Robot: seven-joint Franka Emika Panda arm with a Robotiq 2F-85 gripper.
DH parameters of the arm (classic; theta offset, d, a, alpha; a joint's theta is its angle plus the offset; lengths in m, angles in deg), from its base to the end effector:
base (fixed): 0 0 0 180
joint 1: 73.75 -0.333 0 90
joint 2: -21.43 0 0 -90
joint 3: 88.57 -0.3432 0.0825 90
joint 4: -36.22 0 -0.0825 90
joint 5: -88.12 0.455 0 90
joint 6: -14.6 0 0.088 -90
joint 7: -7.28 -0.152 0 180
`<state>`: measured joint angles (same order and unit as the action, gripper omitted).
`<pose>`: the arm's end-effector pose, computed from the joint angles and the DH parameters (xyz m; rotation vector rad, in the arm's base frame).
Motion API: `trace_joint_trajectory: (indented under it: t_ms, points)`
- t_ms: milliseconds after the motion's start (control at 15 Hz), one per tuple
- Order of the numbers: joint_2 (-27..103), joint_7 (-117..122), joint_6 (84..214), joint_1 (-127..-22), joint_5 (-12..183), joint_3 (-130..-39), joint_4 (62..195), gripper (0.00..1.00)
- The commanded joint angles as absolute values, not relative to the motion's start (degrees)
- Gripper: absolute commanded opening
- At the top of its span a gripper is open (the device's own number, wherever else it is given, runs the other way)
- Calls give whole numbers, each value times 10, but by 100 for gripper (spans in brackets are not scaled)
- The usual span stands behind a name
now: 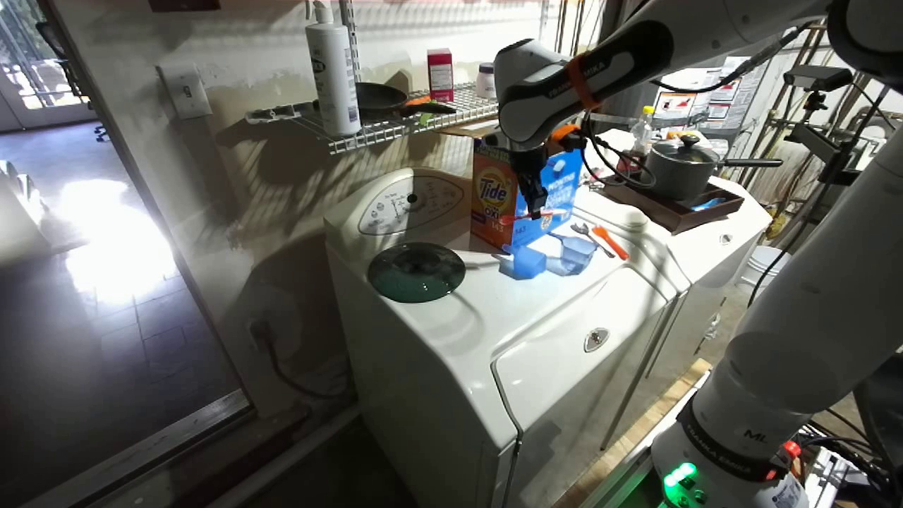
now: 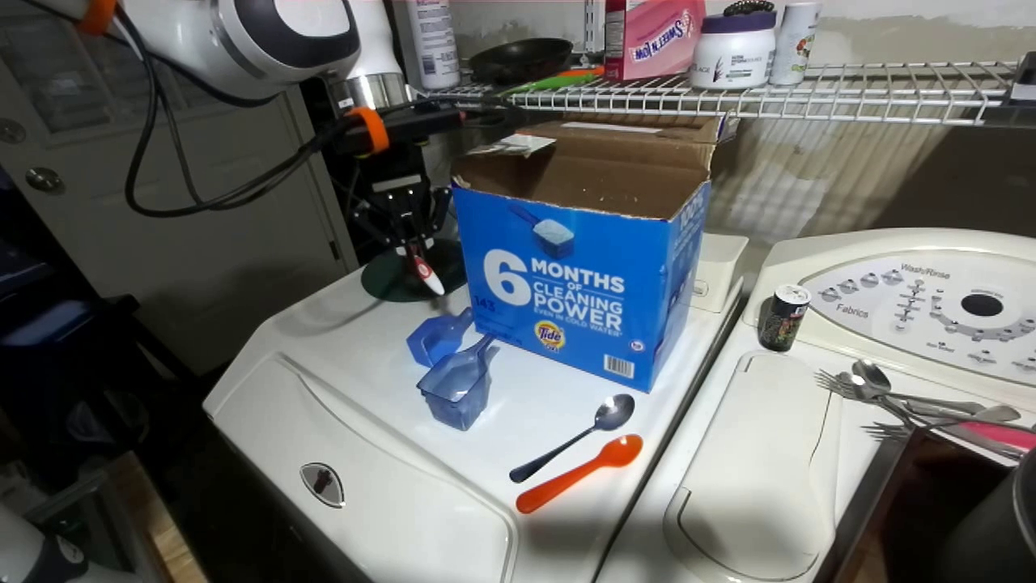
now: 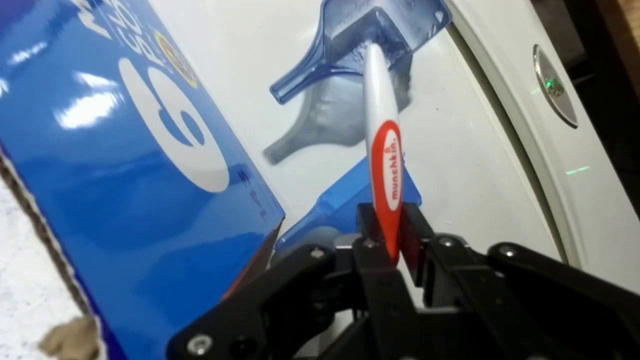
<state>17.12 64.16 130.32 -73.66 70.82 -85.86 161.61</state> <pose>0.5624 -0.0569 0.3613 2.5187 1.5248 -0.3121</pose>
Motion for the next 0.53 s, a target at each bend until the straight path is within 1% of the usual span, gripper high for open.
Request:
trace_joint_trajectory:
  t_ms: [0, 467]
  points:
    - [197, 689, 1316, -742, 769, -863, 1603, 4]
    - [228, 720, 1325, -741, 874, -873, 1603, 4]
